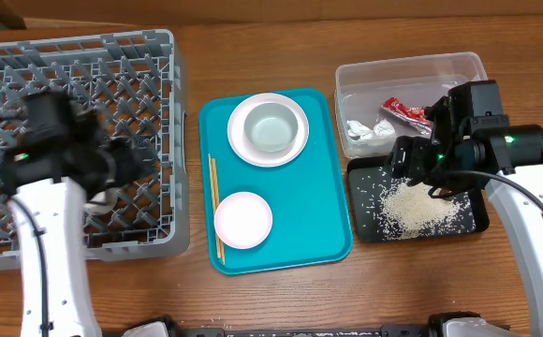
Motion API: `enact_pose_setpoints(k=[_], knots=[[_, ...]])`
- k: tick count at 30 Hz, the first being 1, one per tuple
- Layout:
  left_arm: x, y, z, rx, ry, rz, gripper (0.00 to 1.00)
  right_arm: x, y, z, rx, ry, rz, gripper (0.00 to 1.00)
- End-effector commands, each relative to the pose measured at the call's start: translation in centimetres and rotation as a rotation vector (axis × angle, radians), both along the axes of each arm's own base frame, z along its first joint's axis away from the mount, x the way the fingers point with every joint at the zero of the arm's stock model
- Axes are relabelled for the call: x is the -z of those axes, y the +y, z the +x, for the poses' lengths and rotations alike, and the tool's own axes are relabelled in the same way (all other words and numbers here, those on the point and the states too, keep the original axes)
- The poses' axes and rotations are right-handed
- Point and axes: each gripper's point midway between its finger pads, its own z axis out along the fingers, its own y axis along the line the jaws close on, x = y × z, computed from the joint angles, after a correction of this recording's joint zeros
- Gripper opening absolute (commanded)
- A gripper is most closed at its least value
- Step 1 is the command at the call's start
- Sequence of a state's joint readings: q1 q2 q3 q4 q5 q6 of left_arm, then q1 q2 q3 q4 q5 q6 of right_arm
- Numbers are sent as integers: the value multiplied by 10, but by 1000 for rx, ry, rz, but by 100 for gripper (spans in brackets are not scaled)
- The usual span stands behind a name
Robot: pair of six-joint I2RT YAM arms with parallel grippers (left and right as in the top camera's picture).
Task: Sort waste into correct bins and load items into the dishwasher
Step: 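Reach the left gripper to the pink saucer on the teal tray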
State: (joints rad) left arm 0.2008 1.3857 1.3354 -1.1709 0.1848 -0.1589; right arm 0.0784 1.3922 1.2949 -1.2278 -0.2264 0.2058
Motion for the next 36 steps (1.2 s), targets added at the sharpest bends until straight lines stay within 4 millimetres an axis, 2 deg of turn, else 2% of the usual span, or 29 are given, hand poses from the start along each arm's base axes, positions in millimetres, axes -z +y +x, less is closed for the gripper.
enact_pose_setpoints(k=[1,2,8,11,15,18,20,22,25,26,27,29,32,33,36], knots=[[2,-52,1,153,-4,-28,100,-6,-2,2,-1,-27,-8,94],[4,-68,1,205,-3,-28,100,-6,-2,2,-1,-28,-8,100],[29,-149,-8,469,27,-31,100,-7,-2,4,0,-36,-7,100],[47,-182,-13,573,64,-22,100,-7,-2,4,0,-36,-7,100],[80,-212,-24,669,155,1,95,-7,-2,3,0,-33,-8,100],[106,-222,-32,704,238,19,88,-7,-2,3,-1,-32,-8,100],[125,-225,-38,717,307,30,75,-6,-2,3,-1,-30,-8,100],[143,-225,-43,707,373,37,72,-6,-2,2,-1,-27,-8,100],[162,-222,-50,686,453,46,61,-6,-2,2,-1,-26,-8,100],[166,-221,-52,682,470,49,56,-6,-2,2,-1,-26,-8,100],[170,-220,-53,680,485,49,46,-6,-2,2,0,-26,-8,100],[172,-220,-53,679,491,51,34,-6,-2,2,0,-25,-8,100],[168,-221,-51,665,484,48,9,-6,-2,1,0,-23,-8,100],[164,-222,-50,662,474,45,4,-6,-2,1,0,-22,-8,100],[149,-225,-43,664,434,38,4,-6,-2,0,0,-19,-9,100]])
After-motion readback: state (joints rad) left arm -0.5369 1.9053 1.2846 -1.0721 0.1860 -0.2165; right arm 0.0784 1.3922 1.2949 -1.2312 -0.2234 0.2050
